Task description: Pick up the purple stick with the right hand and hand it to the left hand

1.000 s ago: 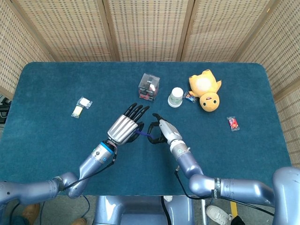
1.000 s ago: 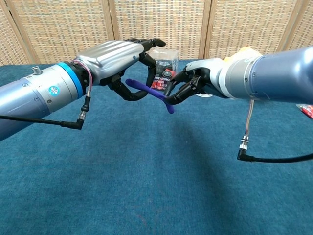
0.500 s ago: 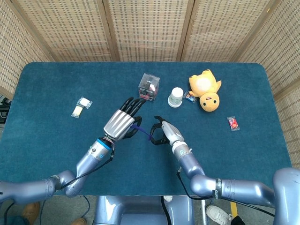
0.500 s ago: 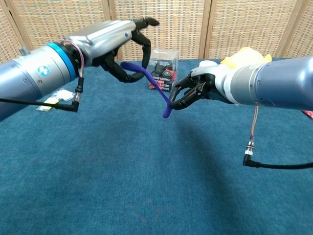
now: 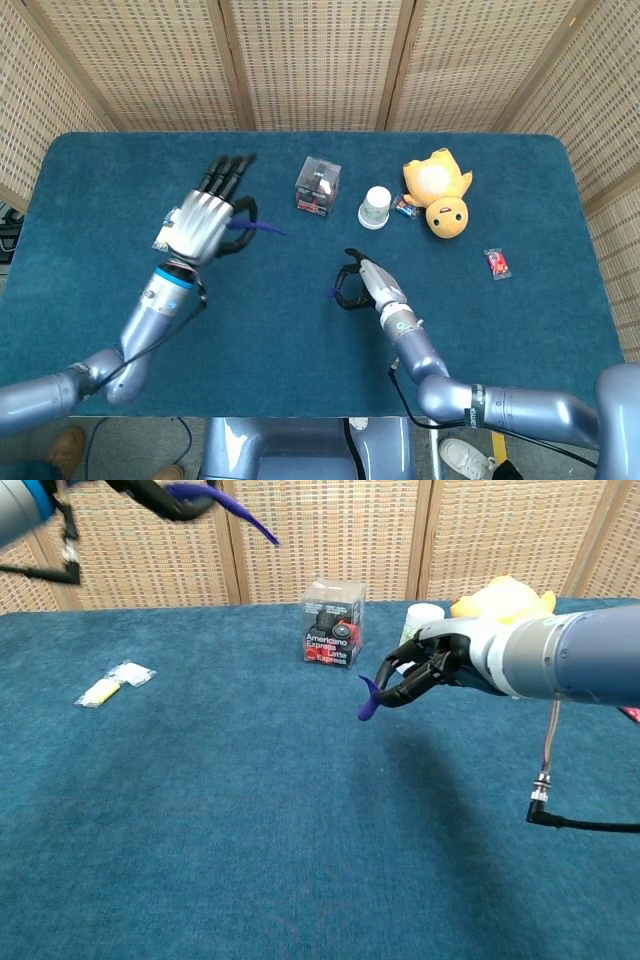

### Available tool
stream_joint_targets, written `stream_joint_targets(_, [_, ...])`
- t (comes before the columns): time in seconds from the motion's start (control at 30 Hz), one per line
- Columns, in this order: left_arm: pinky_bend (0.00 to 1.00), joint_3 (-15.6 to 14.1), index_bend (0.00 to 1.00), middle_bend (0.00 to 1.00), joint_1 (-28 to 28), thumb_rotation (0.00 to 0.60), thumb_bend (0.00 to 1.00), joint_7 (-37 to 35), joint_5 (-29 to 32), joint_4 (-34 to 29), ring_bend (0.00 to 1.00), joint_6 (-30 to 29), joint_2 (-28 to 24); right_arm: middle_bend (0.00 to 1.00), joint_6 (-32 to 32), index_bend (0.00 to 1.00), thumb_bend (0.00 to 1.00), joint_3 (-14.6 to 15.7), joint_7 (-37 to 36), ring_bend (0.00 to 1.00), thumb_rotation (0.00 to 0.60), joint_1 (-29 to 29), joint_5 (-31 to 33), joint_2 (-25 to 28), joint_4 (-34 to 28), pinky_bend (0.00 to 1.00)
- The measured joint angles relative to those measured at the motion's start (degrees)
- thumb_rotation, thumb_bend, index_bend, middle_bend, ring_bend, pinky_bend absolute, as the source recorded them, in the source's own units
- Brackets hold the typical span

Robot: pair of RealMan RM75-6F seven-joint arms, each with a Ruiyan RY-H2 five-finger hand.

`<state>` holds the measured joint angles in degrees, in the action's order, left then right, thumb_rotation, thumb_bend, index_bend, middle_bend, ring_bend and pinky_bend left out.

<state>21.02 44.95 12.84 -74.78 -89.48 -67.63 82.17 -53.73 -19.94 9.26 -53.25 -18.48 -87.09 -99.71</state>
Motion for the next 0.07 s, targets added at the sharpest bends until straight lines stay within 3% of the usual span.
stream_joint_targets(0.07, [0.00,1.22,0.74,0.00,-0.81,0.600,0.40,-1.45,1.21,-0.09,0.00,-0.49,-2.14,0.13,0.05,0.67,0.57,0.03,-0.26,0.00,0.600,0.37,-0.18,0.48,-0.18,0.00])
